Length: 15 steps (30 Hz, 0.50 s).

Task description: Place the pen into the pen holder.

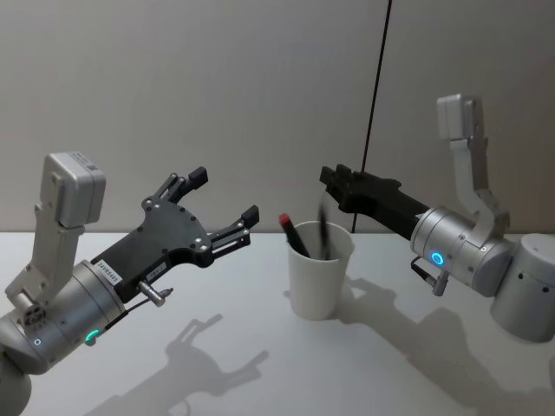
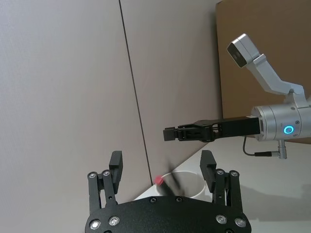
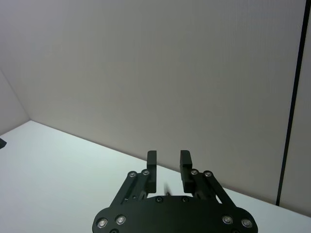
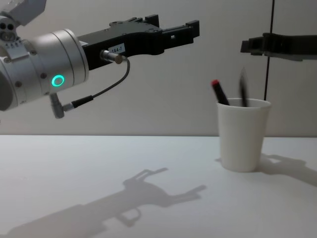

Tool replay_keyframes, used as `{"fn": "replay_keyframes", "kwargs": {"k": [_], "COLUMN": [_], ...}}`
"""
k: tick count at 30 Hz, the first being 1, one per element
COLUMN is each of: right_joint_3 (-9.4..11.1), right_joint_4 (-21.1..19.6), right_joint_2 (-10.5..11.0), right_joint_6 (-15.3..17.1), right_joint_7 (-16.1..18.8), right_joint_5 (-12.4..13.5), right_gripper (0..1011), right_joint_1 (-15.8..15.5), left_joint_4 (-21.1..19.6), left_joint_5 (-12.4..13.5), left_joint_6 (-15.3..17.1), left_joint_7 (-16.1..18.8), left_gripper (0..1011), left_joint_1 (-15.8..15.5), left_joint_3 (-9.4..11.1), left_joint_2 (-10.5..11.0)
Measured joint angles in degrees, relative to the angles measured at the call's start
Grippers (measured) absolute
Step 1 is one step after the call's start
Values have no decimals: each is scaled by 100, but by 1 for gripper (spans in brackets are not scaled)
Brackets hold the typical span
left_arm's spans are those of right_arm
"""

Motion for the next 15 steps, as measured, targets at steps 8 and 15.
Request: {"fn": "replay_keyframes", "kwargs": {"k": [8, 15], "right_joint_3": [-48, -70], "right_joint_4": [44, 62], "right_joint_2": [5, 8], "right_joint_6": [-50, -73], "right_joint_7": [-7, -11], "right_joint_5": [-44, -61], "right_gripper": [500, 710], "right_joint_1": [16, 22], "left_joint_4": [0, 0], "left_joint_5": [0, 0], "left_joint_6": [0, 0], "left_joint_7": [0, 0], "left_gripper": [1002, 1002], "left_joint_1": [0, 0], "left_joint_3": [0, 0], "left_joint_2": [0, 0]}}
